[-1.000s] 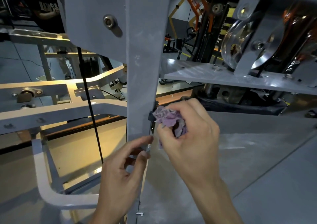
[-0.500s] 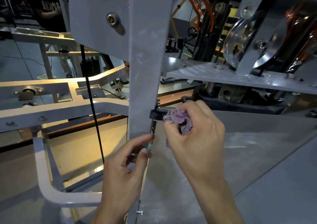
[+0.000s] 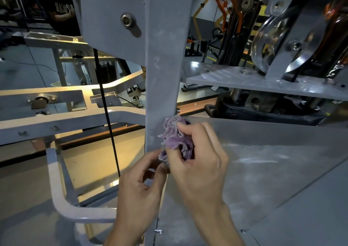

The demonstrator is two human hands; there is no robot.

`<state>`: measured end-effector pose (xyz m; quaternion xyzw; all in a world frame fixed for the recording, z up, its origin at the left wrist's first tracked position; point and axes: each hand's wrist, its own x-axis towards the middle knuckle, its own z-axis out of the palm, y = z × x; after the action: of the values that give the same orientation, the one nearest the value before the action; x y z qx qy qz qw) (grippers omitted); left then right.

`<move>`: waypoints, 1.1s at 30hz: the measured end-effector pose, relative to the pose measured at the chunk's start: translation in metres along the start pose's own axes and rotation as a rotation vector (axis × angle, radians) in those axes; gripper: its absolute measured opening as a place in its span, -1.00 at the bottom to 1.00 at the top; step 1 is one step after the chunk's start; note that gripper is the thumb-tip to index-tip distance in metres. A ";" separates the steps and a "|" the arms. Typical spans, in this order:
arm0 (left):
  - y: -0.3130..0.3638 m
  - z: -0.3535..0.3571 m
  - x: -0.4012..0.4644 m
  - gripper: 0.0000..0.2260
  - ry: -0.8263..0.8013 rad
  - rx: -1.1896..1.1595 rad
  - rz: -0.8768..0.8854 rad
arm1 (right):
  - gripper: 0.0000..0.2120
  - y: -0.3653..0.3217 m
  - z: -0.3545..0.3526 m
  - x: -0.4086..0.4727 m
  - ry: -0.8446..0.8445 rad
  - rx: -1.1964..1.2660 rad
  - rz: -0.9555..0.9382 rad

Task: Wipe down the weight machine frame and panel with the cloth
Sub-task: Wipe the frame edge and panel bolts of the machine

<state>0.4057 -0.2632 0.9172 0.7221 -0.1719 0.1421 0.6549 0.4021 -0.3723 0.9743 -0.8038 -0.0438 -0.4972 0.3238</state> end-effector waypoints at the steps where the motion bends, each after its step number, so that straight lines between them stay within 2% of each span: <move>1: 0.000 0.000 0.000 -0.68 0.000 0.006 0.003 | -0.81 0.003 0.001 -0.003 -0.003 -0.002 -0.015; 5: -0.002 -0.002 -0.002 -0.70 -0.012 0.021 -0.008 | -0.80 0.015 -0.003 -0.012 -0.064 -0.042 -0.042; 9: 0.000 -0.002 -0.002 -0.77 -0.013 0.005 0.015 | -0.84 0.007 0.000 -0.005 0.011 -0.003 0.001; 17: -0.001 -0.004 -0.008 -0.69 -0.020 0.023 -0.041 | -0.80 0.022 -0.015 -0.033 -0.028 0.079 0.102; 19: -0.002 -0.004 -0.009 -0.64 -0.032 0.040 -0.061 | -0.77 0.027 -0.034 -0.036 0.025 0.076 0.133; 21: -0.001 -0.004 -0.008 -0.58 -0.029 0.032 -0.087 | -0.69 0.044 -0.056 -0.031 0.166 0.003 0.184; 23: 0.000 -0.004 -0.008 -0.54 -0.019 0.042 -0.095 | -0.70 0.066 -0.075 -0.018 0.322 -0.040 0.251; 25: 0.001 -0.002 -0.008 -0.51 -0.008 0.055 -0.097 | -0.68 0.077 -0.082 -0.007 0.376 -0.091 0.266; 29: 0.001 0.001 -0.009 -0.50 -0.007 0.043 -0.100 | -0.66 0.062 -0.060 -0.002 0.243 -0.130 0.210; 33: -0.001 -0.001 -0.009 -0.54 -0.022 0.038 -0.087 | -0.72 0.038 -0.025 -0.010 0.172 -0.020 0.135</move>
<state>0.3978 -0.2619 0.9127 0.7426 -0.1448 0.1088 0.6447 0.3923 -0.4133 0.9551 -0.7625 0.0434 -0.5418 0.3508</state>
